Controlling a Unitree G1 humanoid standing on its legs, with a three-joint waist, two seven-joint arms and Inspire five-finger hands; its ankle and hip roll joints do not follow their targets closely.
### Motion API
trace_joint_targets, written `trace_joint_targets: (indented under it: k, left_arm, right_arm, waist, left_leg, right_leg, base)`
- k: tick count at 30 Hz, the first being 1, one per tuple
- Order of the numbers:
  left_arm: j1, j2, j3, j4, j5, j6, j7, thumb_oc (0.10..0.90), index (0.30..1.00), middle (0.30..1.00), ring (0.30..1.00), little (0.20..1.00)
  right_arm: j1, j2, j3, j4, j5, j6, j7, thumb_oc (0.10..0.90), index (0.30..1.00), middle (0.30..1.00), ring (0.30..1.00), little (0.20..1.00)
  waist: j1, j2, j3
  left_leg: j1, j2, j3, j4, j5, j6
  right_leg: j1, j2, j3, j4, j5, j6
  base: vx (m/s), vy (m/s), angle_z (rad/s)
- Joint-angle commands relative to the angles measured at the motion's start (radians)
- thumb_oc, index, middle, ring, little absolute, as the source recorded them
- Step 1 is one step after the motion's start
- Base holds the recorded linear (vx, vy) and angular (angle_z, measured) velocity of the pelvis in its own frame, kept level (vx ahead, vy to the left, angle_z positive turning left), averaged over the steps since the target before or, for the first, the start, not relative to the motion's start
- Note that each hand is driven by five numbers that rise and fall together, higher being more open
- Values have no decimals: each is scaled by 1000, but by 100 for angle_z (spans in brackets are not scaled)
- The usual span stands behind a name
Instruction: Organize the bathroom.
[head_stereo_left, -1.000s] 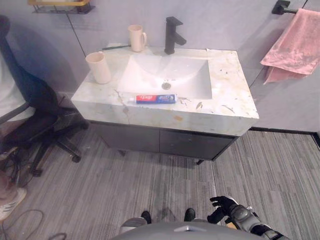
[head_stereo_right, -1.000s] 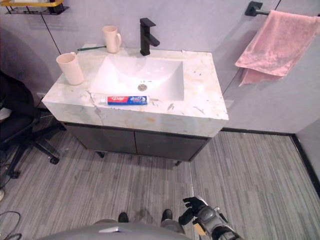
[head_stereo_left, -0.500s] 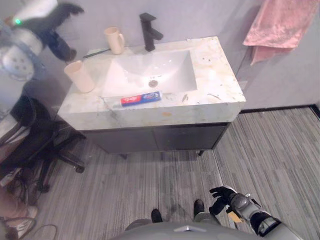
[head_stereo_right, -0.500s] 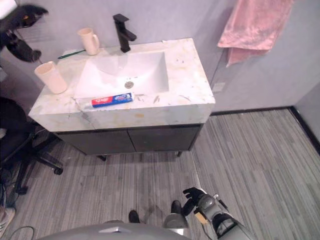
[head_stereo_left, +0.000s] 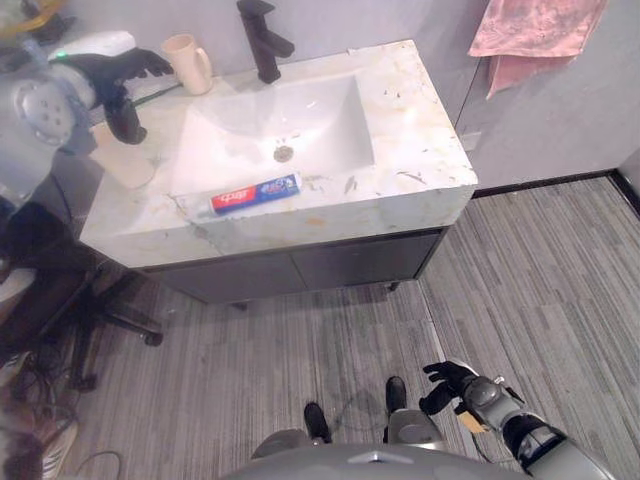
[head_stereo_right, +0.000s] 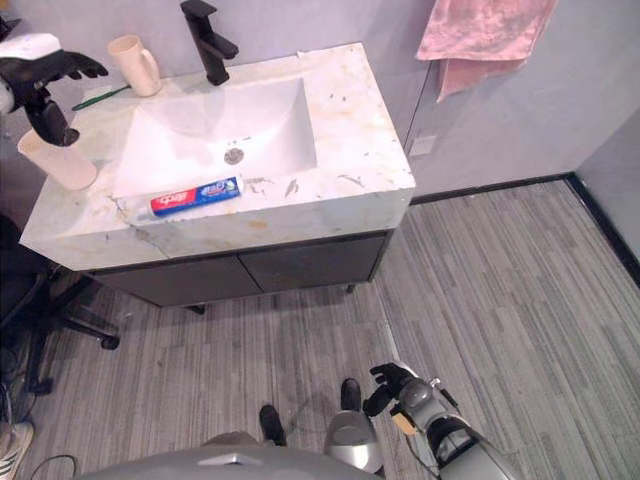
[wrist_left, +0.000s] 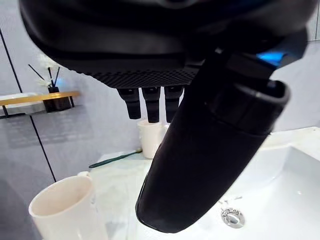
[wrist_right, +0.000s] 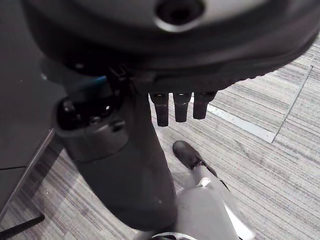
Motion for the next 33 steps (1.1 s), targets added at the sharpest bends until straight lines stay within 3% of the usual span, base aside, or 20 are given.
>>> trace_joint_targets:
  k: [1,4,7,14,24,26,28,30,32,33]
  left_arm:
    - [-168,29,63,109,-77,65,-54,800,900,900,900,900]
    - [-117,4,120,113,-223,93,-89,800,900,900,900,900]
    - [-39,-21,188,105,-271,117,-93,800,900,900,900,900]
    - [45,-67,259,118,-206,80,-1,800,900,900,900,900]
    - [30,-68,289,84,-152,109,114,800,900,900,900,900]
    - [17,-64,294,86,-137,109,122,800,900,900,900,900]
    - [-16,-54,277,82,-141,103,120,800,900,900,900,900]
    - [-33,-45,271,67,-155,107,106,800,900,900,900,900]
    - [-45,-50,275,51,-146,119,108,800,900,900,900,900]
    - [-60,-49,264,51,-159,123,108,800,900,900,900,900]
  right_arm:
    - [30,-6,40,48,-35,15,24,800,900,900,900,900]
    - [35,0,36,51,-57,24,26,800,900,900,900,900]
    - [46,3,33,53,-93,27,25,800,900,900,900,900]
    - [63,10,39,77,-116,9,14,800,900,900,900,900]
    - [89,26,52,76,-113,3,27,800,900,900,900,900]
    - [94,22,50,76,-107,12,25,800,900,900,900,900]
    - [101,12,47,75,-106,19,26,800,900,900,900,900]
    - [99,9,45,82,-112,21,26,800,900,900,900,900]
    - [103,-3,32,99,-104,22,16,800,900,900,900,900]
    - [105,-9,25,108,-105,24,13,800,900,900,900,900]
  waist:
    - [2,-23,-47]
    - [0,-27,-48]
    - [-8,-29,-48]
    - [-19,-32,-56]
    - [-22,-46,-84]
    - [-27,-59,-89]
    - [-21,-71,-73]
    - [-15,-82,-69]
    - [-33,-75,-69]
    - [-40,-78,-66]
  left_leg:
    - [-31,-66,-28,103,-98,39]
    - [-27,-65,-20,95,-96,38]
    - [-24,-64,-12,89,-94,39]
    - [-22,-60,0,89,-94,41]
    - [-29,-48,20,145,-113,27]
    - [-48,-17,55,253,-100,7]
    - [-127,26,19,412,-38,-31]
    - [-149,52,19,408,-23,-33]
    - [-112,128,72,347,-26,-53]
    - [-95,143,90,303,11,-50]
  right_leg:
    - [-6,40,68,7,-64,49]
    - [-7,42,70,3,-62,51]
    - [-10,44,76,2,-60,51]
    - [-8,46,87,2,-63,49]
    - [7,50,83,-5,-74,35]
    - [13,46,66,1,-85,17]
    - [22,52,60,13,-86,-5]
    - [15,50,53,21,-86,-11]
    - [29,56,31,10,-104,-8]
    - [26,54,23,5,-91,-14]
  base:
    - [0,0,0]
    - [0,0,0]
    - [0,0,0]
    - [6,11,-4]
    - [5,-31,0]
    - [-33,-109,2]
    - [-42,-144,11]
    - [2,-48,23]
    - [28,68,9]
    - [-78,91,15]
